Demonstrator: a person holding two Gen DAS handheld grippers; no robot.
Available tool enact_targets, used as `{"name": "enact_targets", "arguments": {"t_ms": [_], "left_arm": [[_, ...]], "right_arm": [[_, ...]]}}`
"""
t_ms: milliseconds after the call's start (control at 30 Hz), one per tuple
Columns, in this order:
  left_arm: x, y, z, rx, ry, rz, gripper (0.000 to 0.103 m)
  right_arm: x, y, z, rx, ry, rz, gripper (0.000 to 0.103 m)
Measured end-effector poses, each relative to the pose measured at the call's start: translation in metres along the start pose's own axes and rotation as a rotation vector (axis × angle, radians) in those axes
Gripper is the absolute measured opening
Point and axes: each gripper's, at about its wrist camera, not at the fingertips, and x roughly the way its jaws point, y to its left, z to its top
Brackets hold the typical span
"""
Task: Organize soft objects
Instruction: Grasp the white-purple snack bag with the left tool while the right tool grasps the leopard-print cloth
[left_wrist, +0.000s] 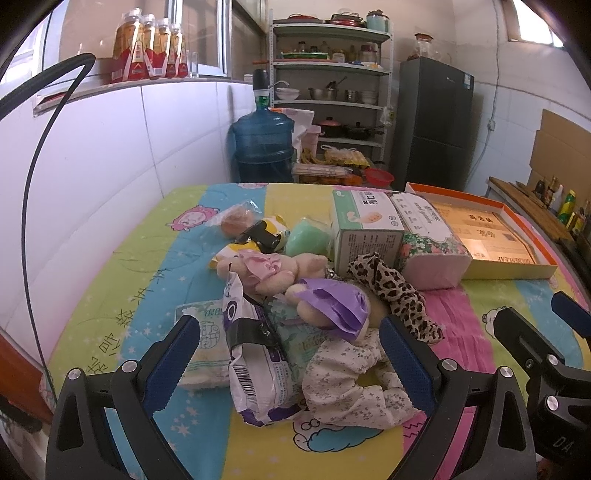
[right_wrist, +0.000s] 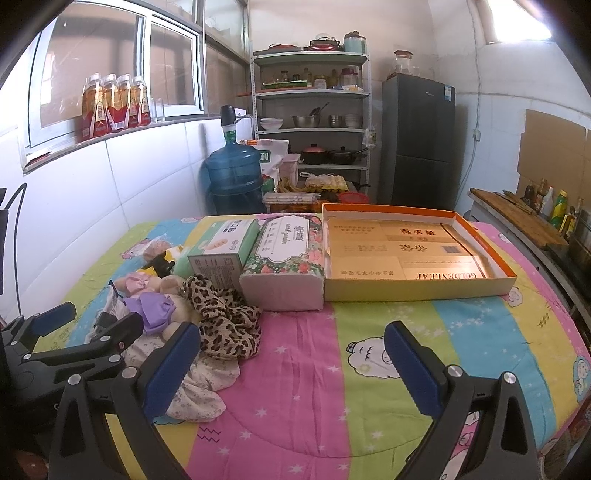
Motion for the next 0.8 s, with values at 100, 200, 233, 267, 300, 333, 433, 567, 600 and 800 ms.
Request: {"name": "enact_targets", "arguments": {"t_ms": [100, 200, 233, 267, 300, 333, 433, 567, 600, 800], "left_arm": [[0.002, 0.002, -0.001, -0.001, 0.003, 0.005, 0.098], [0.003, 0.005, -0.002, -0.006, 0.007, 0.007, 0.098], [0.004, 0.006, -0.002, -0.008, 0.009, 0.008, 0.098], [0.004, 0.006, -0.002, -0.009, 0.01, 0.01, 0.098], [0.005, 0.007, -0.002, -0.011, 0.01, 0.011, 0.098], [0.005, 0.008, -0.002, -0.013, 0.011, 0.013, 0.098], [0.008, 0.011, -0.002, -0.014, 0.015, 0.014, 0.098], [0.009, 0.02, -0.004, -0.011, 0.009, 0.019, 0.098], [0.009, 0.024, -0.005, -0.011, 0.006, 0.017, 0.098], [0.013, 0.053, -0.022, -0.047, 0.037, 0.013, 0.098]], "right_arm": [[0.001, -0.001, 0.0, 0.002, 0.007, 0.006, 0.101], [0.003, -0.002, 0.0, 0.006, 0.015, 0.014, 0.101], [0.004, -0.001, 0.0, 0.006, 0.017, 0.015, 0.101], [0.004, -0.001, 0.0, 0.005, 0.019, 0.016, 0.101], [0.005, -0.001, -0.001, 0.004, 0.02, 0.017, 0.101], [0.005, -0.001, 0.0, 0.004, 0.021, 0.017, 0.101], [0.007, -0.001, 0.0, 0.004, 0.026, 0.019, 0.101], [0.011, 0.001, -0.002, 0.0, 0.037, 0.031, 0.101], [0.012, 0.002, -0.002, -0.002, 0.04, 0.039, 0.101], [0.022, 0.005, -0.01, -0.009, 0.08, 0.118, 0.101]]}}
